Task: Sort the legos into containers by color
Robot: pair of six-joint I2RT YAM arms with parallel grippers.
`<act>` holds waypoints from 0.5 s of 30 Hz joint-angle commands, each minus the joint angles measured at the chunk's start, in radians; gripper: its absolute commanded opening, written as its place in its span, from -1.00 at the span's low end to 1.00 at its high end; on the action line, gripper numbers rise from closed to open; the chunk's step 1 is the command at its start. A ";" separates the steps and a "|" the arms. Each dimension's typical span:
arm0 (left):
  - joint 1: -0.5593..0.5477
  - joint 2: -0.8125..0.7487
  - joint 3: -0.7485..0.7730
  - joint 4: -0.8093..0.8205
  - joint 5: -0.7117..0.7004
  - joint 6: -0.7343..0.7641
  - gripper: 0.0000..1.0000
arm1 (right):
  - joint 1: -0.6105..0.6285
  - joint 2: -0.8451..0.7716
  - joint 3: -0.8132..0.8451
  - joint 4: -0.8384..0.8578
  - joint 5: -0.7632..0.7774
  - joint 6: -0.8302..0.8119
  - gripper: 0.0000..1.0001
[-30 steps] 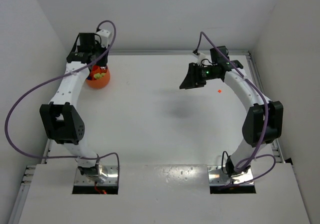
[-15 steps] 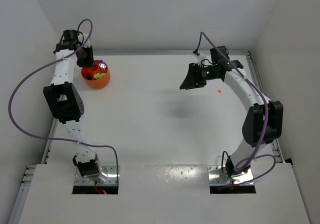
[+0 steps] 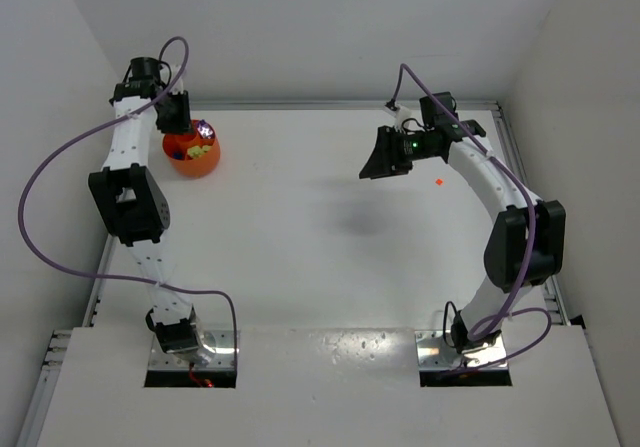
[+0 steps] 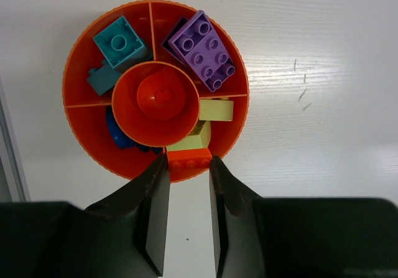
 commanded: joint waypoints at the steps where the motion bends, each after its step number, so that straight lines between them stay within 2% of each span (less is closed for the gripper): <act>1: 0.007 0.009 0.058 0.003 -0.006 -0.018 -0.70 | 0.002 0.000 0.013 0.009 -0.021 -0.018 -0.02; 15: 0.035 0.066 0.104 0.003 -0.006 -0.036 -0.58 | 0.002 0.011 0.013 0.009 -0.021 -0.018 -0.02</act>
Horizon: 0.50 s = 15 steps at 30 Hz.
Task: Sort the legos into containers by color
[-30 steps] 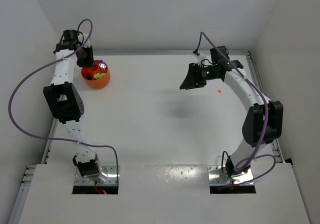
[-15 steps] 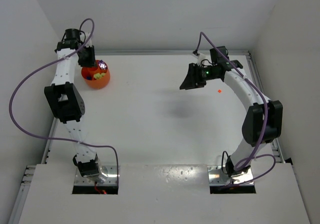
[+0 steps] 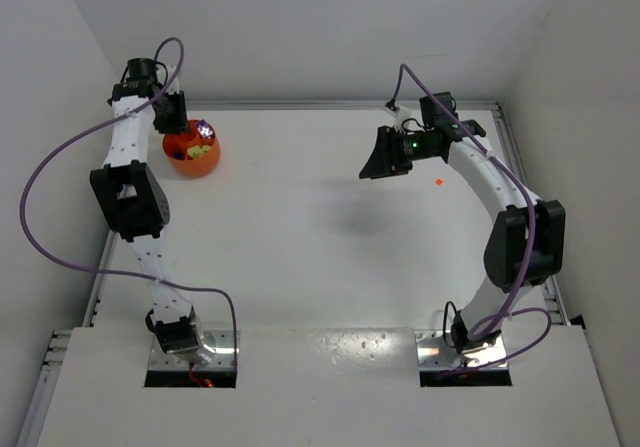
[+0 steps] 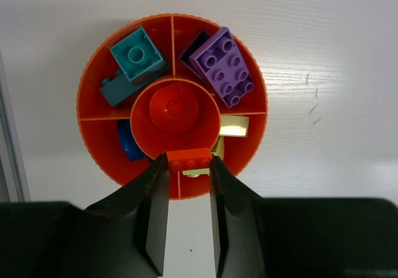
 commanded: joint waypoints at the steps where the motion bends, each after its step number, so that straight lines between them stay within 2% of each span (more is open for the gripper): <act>1: 0.014 0.010 0.041 0.004 -0.005 -0.018 -0.58 | 0.002 0.011 0.013 0.009 -0.021 -0.018 -0.02; 7: 0.023 0.019 0.041 0.004 -0.005 -0.018 -0.48 | 0.002 0.020 0.013 0.009 -0.021 -0.018 -0.02; 14: 0.024 0.028 0.050 0.004 -0.005 -0.018 -0.14 | 0.002 0.020 0.013 0.009 -0.021 -0.018 -0.02; 15: 0.024 0.028 0.050 0.004 -0.005 -0.018 -0.01 | 0.002 0.020 0.013 0.009 -0.021 -0.018 -0.02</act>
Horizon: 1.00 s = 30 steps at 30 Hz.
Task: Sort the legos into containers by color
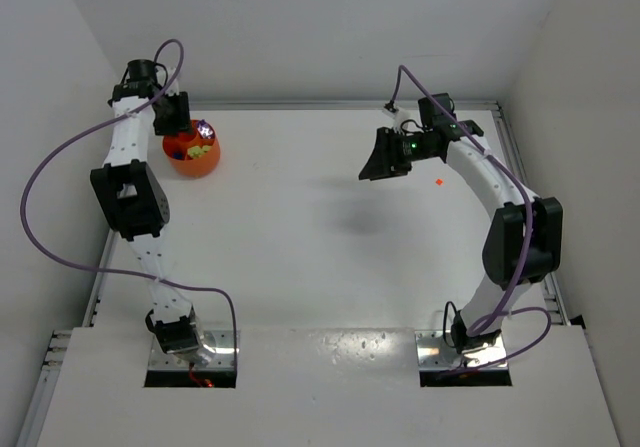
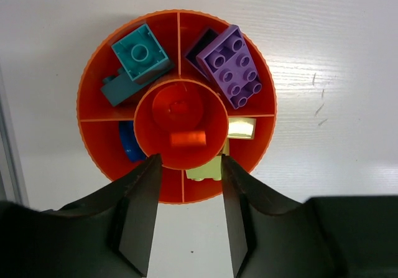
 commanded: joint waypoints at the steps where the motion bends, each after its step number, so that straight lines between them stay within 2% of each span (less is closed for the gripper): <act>1: 0.014 0.003 0.047 0.006 -0.002 -0.018 0.04 | 0.002 0.001 0.013 0.009 -0.020 -0.018 -0.02; 3: 0.014 0.003 0.056 0.006 -0.002 -0.018 0.11 | 0.002 0.001 0.013 0.009 -0.020 -0.018 -0.02; 10: 0.014 -0.025 0.087 0.006 0.056 -0.007 0.12 | 0.002 -0.013 0.004 0.009 -0.003 -0.047 -0.02; 13: 0.014 -0.104 0.087 0.016 0.171 0.026 0.09 | 0.002 -0.050 0.004 -0.002 0.139 -0.111 -0.05; 14: 0.014 -0.161 0.087 0.027 0.293 0.051 0.09 | 0.002 -0.050 0.004 -0.011 0.229 -0.131 -0.05; 16: -0.004 -0.239 0.059 0.027 0.395 0.141 0.11 | 0.002 -0.059 0.036 -0.049 0.323 -0.199 -0.05; 18: -0.036 -0.339 0.000 0.050 0.487 0.216 0.15 | -0.011 -0.059 0.049 -0.062 0.450 -0.252 0.08; 20: -0.096 -0.507 -0.140 0.082 0.513 0.279 0.56 | -0.023 -0.048 0.040 -0.062 0.571 -0.341 0.21; 21: -0.116 -0.567 -0.199 0.137 0.532 0.280 0.83 | -0.037 -0.034 0.040 -0.053 0.608 -0.369 0.32; 22: -0.152 -0.622 -0.320 0.168 0.541 0.280 0.99 | -0.061 -0.024 0.040 -0.053 0.644 -0.391 0.35; 23: -0.171 -0.726 -0.379 0.203 0.541 0.249 0.99 | -0.075 0.005 0.040 -0.038 0.681 -0.432 0.37; 26: -0.231 -0.842 -0.549 0.315 0.508 0.159 0.99 | -0.136 0.082 0.092 -0.060 0.702 -0.507 0.40; 30: -0.272 -0.910 -0.622 0.326 0.491 0.122 0.99 | -0.212 0.255 0.258 -0.140 0.712 -0.536 0.01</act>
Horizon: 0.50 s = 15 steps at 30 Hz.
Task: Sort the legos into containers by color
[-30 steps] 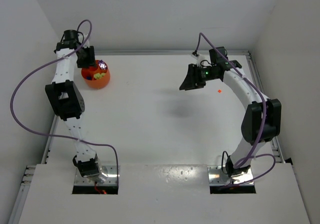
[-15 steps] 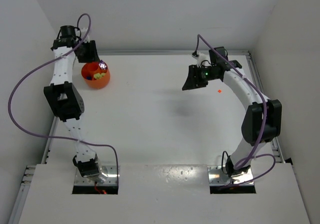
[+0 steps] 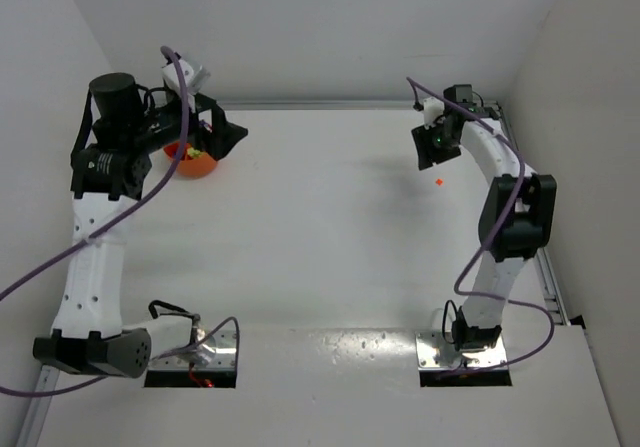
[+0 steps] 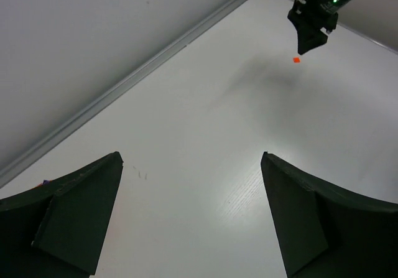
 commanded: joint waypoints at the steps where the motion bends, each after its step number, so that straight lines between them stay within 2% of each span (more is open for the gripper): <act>1: -0.015 0.036 -0.062 0.051 -0.029 -0.059 0.99 | -0.058 0.139 0.130 -0.075 0.064 -0.079 -0.04; 4: -0.026 0.036 -0.089 0.041 -0.041 -0.081 0.99 | -0.078 0.205 0.207 -0.120 0.064 -0.089 -0.09; 8: -0.035 0.036 -0.121 0.041 0.014 -0.081 0.99 | -0.088 0.225 0.198 -0.085 0.064 -0.203 -0.17; 11: -0.035 0.036 -0.132 0.029 0.069 -0.066 0.99 | -0.098 0.282 0.268 -0.131 0.050 -0.286 -0.32; 15: -0.044 0.036 -0.152 0.029 0.069 -0.066 0.99 | -0.107 0.342 0.342 -0.198 0.050 -0.306 -0.35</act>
